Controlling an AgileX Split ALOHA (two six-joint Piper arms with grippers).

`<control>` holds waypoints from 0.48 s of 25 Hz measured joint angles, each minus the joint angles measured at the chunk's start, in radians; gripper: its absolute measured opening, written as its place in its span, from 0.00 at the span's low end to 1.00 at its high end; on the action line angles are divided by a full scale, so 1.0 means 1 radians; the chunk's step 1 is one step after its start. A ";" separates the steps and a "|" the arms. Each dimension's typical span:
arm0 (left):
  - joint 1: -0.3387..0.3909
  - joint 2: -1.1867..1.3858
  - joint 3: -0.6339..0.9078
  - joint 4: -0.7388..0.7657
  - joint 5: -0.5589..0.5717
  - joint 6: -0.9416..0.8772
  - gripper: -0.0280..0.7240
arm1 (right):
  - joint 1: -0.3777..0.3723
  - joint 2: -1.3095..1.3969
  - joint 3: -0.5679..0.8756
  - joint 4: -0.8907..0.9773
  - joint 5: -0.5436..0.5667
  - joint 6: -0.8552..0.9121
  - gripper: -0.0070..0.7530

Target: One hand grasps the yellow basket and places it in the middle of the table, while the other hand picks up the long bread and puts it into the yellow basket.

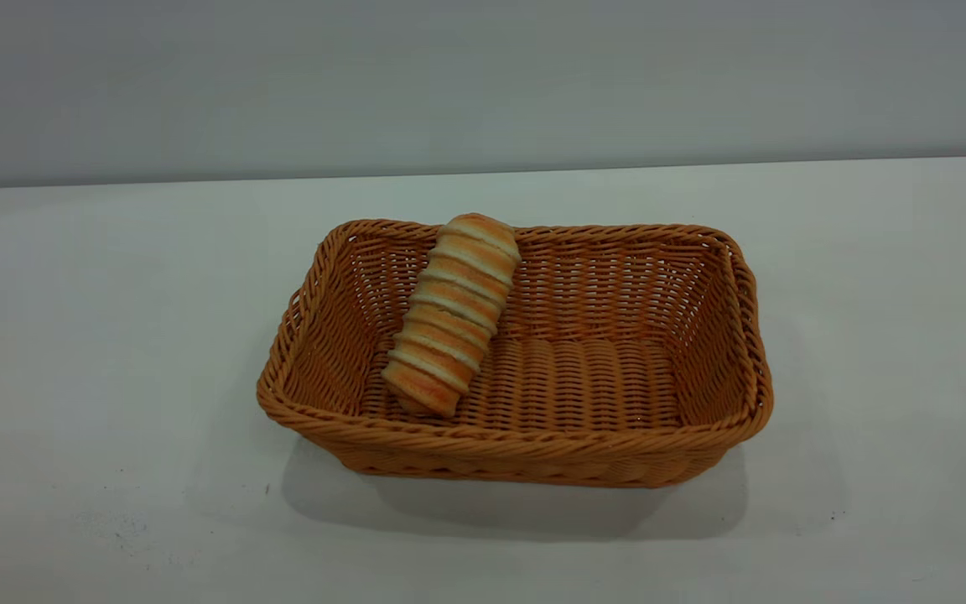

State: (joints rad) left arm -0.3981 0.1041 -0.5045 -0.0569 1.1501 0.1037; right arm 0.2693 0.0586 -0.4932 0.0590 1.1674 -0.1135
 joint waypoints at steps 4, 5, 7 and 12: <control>0.000 0.000 0.000 -0.001 0.000 0.000 0.77 | 0.000 0.000 0.000 0.000 0.000 0.000 0.76; 0.000 0.000 0.000 -0.001 0.000 0.000 0.77 | 0.000 0.000 0.000 0.000 0.000 0.000 0.76; 0.000 0.000 0.000 -0.002 0.000 0.000 0.77 | 0.000 0.000 0.000 0.000 0.000 0.000 0.76; 0.000 0.000 0.000 -0.011 0.000 0.000 0.77 | 0.000 0.000 0.000 0.000 0.000 0.000 0.76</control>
State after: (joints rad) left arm -0.3981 0.1041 -0.5045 -0.0675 1.1501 0.1037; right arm 0.2693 0.0586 -0.4932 0.0593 1.1674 -0.1135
